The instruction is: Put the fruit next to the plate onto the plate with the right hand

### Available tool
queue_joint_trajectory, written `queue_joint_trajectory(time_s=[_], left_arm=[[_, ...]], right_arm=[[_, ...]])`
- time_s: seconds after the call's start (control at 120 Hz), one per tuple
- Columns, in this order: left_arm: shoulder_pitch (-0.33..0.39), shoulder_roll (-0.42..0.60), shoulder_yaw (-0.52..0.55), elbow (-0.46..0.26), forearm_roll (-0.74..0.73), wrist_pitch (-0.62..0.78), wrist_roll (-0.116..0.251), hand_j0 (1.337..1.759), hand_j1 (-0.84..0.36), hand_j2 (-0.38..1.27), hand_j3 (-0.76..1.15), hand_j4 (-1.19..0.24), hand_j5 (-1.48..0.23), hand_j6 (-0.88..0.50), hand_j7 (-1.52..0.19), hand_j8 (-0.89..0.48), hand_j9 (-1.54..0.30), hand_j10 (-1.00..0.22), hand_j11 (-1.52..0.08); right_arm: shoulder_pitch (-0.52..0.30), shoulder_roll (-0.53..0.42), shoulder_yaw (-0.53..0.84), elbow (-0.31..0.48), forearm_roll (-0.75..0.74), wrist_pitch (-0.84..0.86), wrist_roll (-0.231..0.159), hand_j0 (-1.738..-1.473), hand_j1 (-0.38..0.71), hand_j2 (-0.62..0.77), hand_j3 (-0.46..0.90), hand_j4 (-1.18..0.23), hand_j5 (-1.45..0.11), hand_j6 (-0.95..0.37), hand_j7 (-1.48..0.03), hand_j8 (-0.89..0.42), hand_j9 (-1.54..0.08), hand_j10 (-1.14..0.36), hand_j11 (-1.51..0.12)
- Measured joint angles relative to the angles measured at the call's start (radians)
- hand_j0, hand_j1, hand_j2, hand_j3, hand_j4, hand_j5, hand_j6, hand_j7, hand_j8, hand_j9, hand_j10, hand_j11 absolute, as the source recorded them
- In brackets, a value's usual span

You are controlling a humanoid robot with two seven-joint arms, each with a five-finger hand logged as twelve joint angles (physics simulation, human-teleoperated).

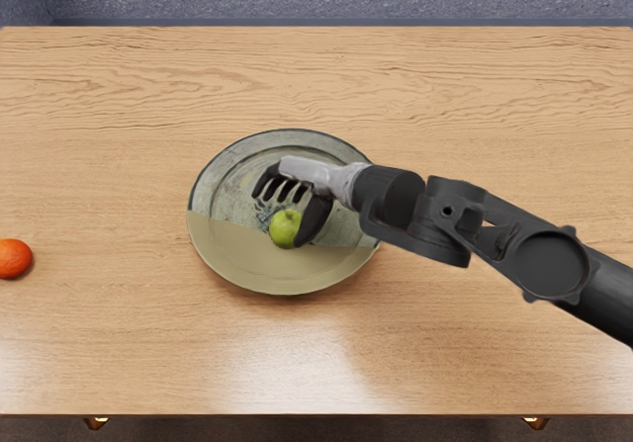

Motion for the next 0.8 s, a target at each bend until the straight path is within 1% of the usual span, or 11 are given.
queue_joint_trajectory(time_s=[0.142, 0.292, 0.458, 0.592, 0.675, 0.8], left_arm=[[0.0, 0.0, 0.0, 0.0, 0.0, 0.0, 0.0, 1.658, 0.07, 0.05, 0.0, -0.23, -0.3, -0.23, -0.3, -0.23, -0.3, -0.23, -0.3], [0.0, 0.0, 0.0, 0.0, 0.0, 0.0, 0.0, 1.658, 0.07, 0.05, 0.0, -0.23, -0.3, -0.23, -0.3, -0.23, -0.3, -0.23, -0.3], [0.0, 0.0, 0.0, 0.0, 0.0, 0.0, 0.0, 1.658, 0.07, 0.05, 0.0, -0.23, -0.3, -0.23, -0.3, -0.23, -0.3, -0.23, -0.3], [0.0, 0.0, 0.0, 0.0, -0.001, 0.0, 0.0, 1.658, 0.07, 0.05, 0.0, -0.23, -0.3, -0.23, -0.3, -0.23, -0.3, -0.23, -0.3], [0.0, 0.0, 0.0, 0.0, -0.001, 0.0, 0.0, 1.658, 0.07, 0.05, 0.0, -0.23, -0.3, -0.23, -0.3, -0.23, -0.3, -0.23, -0.3], [0.0, 0.0, 0.0, 0.0, 0.0, 0.0, 0.0, 1.658, 0.07, 0.05, 0.0, -0.23, -0.3, -0.23, -0.3, -0.23, -0.3, -0.23, -0.3]], right_arm=[[0.021, -0.034, 0.027, 0.001, 0.176, 0.004, 0.0, -1.658, -0.1, -0.01, 0.0, -0.22, -0.29, -0.21, -0.29, -0.2, -0.3, -0.22, -0.3], [0.056, -0.095, 0.046, 0.017, 0.399, 0.027, 0.0, -1.658, -0.2, -0.01, 0.0, -0.13, -0.17, -0.12, -0.17, -0.12, -0.17, -0.13, -0.17], [0.067, -0.161, 0.115, 0.024, 0.627, 0.142, 0.0, -1.658, -0.25, -0.01, 0.0, -0.08, -0.11, -0.08, -0.11, -0.08, -0.11, -0.08, -0.11], [0.062, -0.27, 0.159, 0.019, 0.867, 0.279, 0.0, -1.658, -0.28, -0.01, 0.0, -0.06, -0.08, -0.06, -0.08, -0.06, -0.08, -0.06, -0.08], [0.054, -0.335, 0.17, -0.018, 1.018, 0.344, 0.0, -1.658, -0.29, -0.01, 0.0, -0.05, -0.07, -0.05, -0.07, -0.05, -0.07, -0.05, -0.07], [0.035, -0.414, 0.176, -0.082, 1.194, 0.381, 0.0, -1.658, -0.29, -0.01, 0.0, -0.05, -0.06, -0.05, -0.06, -0.05, -0.06, -0.05, -0.06]])
